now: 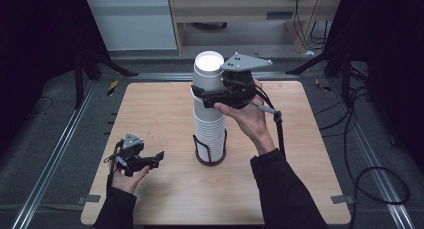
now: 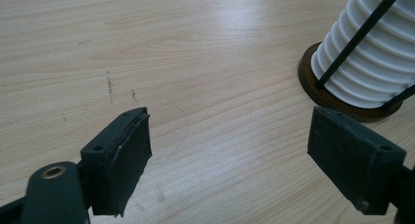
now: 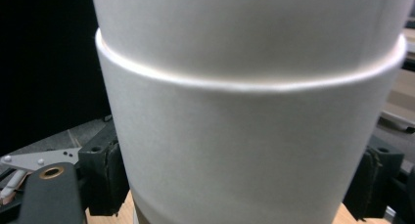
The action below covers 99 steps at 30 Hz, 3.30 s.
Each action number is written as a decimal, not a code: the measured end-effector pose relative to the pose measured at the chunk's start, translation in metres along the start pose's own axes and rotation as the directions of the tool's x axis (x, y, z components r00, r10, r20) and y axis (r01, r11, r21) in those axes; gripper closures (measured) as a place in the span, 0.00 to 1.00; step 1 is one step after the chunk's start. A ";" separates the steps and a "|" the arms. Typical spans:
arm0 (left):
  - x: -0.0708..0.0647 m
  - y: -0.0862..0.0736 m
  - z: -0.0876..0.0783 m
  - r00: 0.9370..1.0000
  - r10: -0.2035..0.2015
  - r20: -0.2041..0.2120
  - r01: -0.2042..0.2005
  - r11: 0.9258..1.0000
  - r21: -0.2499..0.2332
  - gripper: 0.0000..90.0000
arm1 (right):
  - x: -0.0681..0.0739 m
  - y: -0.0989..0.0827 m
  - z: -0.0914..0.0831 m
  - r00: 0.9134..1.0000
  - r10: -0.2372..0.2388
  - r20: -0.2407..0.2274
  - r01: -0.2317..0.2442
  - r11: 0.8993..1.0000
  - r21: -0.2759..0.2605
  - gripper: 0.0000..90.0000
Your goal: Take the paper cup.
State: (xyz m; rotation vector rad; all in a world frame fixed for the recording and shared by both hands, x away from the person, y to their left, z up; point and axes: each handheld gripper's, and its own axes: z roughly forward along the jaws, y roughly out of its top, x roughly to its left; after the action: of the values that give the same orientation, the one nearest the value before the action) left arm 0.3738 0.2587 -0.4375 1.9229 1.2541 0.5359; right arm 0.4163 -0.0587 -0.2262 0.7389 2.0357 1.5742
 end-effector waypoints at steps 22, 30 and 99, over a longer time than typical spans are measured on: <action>-0.004 0.003 -0.005 1.000 0.015 0.025 -0.015 1.000 -0.011 0.18 | -0.019 0.011 -0.050 0.998 -0.032 0.050 0.033 0.999 -0.021 0.18; -0.009 0.005 -0.006 0.998 0.038 0.043 -0.037 0.999 -0.008 0.18 | -0.036 -0.009 -0.082 0.996 -0.029 0.090 0.029 1.000 0.008 0.18; -0.062 0.015 -0.009 0.928 0.224 0.298 -0.226 0.974 -0.026 0.17 | -0.015 -0.207 -0.053 0.929 -0.015 -0.371 0.154 0.925 0.347 0.18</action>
State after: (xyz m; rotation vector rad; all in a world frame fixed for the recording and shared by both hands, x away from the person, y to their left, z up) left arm 0.3495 0.2030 -0.4166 2.0779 0.8500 0.3358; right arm 0.3653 -0.1489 -0.4143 0.4981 2.6487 1.3658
